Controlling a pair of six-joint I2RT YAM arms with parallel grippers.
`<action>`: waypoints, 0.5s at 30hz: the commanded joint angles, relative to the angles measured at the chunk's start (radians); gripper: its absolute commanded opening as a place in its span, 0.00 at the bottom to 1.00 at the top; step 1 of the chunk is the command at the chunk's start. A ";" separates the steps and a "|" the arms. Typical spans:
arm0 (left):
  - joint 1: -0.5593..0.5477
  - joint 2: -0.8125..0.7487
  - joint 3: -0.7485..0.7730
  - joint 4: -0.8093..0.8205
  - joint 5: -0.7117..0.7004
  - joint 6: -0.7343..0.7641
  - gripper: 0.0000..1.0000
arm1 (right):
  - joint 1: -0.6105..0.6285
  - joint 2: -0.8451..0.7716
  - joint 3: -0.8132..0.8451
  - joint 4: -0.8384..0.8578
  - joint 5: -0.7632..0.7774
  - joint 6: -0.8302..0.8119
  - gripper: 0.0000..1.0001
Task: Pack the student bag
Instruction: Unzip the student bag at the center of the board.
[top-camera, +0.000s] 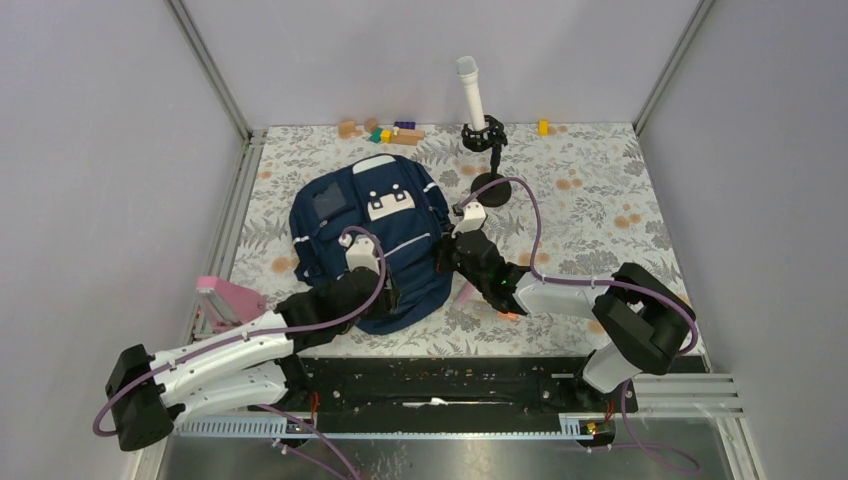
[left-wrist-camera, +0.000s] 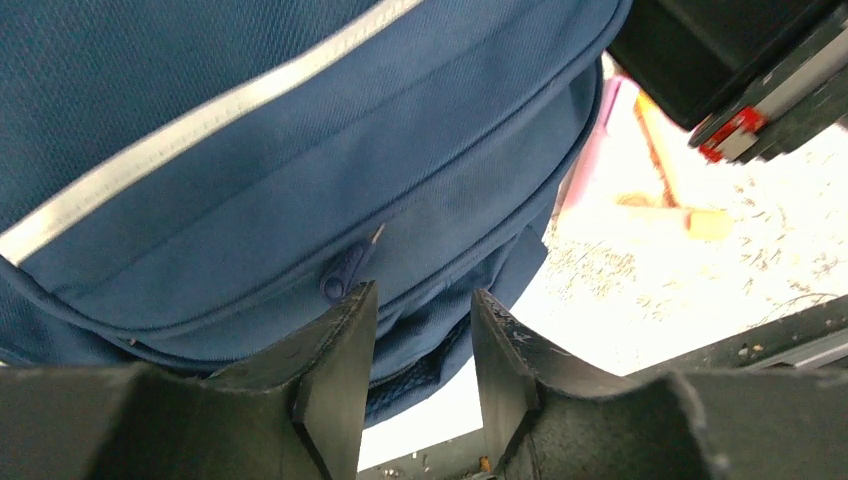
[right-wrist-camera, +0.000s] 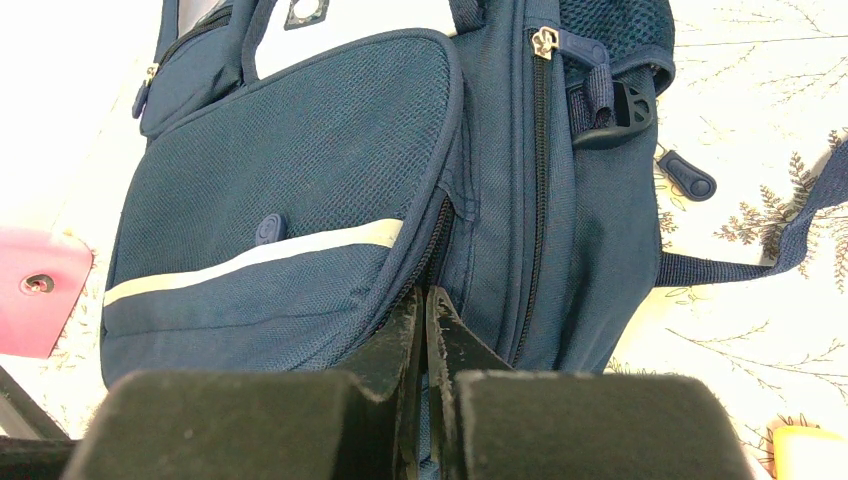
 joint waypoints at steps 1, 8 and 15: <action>-0.037 -0.001 -0.024 0.023 -0.051 -0.056 0.42 | 0.000 -0.021 0.028 0.018 -0.037 0.014 0.00; -0.038 0.005 -0.023 0.013 -0.192 0.049 0.47 | -0.001 -0.017 0.030 0.020 -0.045 0.013 0.00; -0.037 0.050 -0.021 0.045 -0.176 0.110 0.45 | 0.001 -0.008 0.032 0.028 -0.047 0.023 0.00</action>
